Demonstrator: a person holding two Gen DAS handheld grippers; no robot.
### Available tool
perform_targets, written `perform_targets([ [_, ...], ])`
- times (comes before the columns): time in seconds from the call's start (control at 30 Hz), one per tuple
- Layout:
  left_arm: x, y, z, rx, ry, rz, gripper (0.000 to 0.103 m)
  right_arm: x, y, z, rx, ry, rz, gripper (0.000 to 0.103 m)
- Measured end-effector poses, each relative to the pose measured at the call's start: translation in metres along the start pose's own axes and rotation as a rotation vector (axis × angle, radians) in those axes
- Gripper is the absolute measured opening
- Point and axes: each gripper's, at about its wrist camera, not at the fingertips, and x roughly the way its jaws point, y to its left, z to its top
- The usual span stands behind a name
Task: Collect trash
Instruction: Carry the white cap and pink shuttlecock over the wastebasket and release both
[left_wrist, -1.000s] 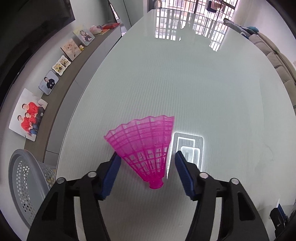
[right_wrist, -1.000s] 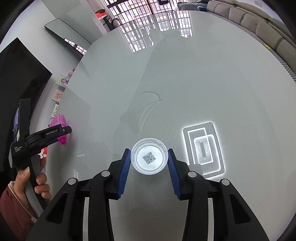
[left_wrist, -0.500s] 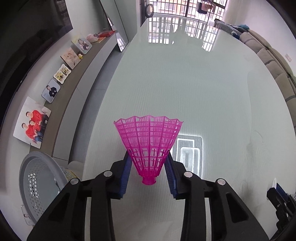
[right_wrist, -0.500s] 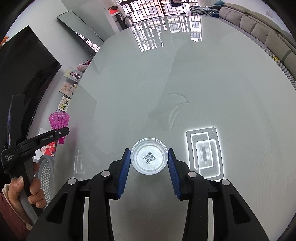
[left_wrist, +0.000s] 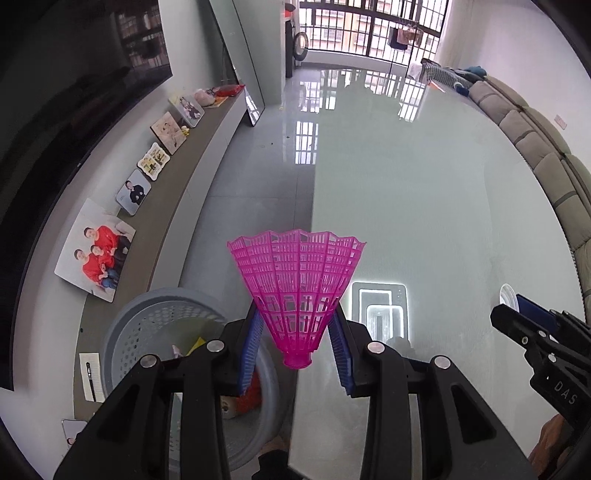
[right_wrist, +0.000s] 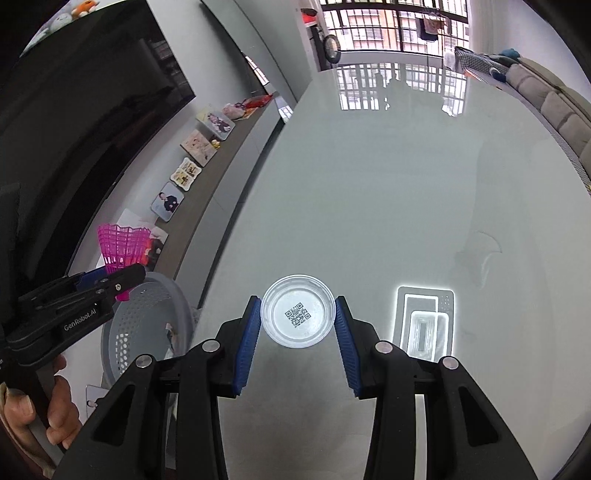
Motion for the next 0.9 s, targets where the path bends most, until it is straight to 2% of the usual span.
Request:
perform_targets([
  [0.23, -0.010, 0.066, -0.031, -0.004, 0.019, 0.018, 0.035, 0.012, 0.078, 0.000, -0.100, 0.021, 0.027, 0.039],
  [0.47, -0.007, 0.116, -0.057, -0.022, 0.050, 0.004, 0.036, 0.022, 0.136, -0.008, -0.160, 0.057, 0.035, 0.039],
  [0.73, -0.001, 0.149, -0.079, -0.026, 0.077, -0.002, 0.036, 0.035, 0.187, -0.022, -0.224, 0.098, 0.040, 0.039],
  [0.9, 0.002, 0.162, -0.087, -0.033, 0.090, -0.014, 0.037, 0.044, 0.202, -0.028, -0.248, 0.127, 0.044, 0.039],
])
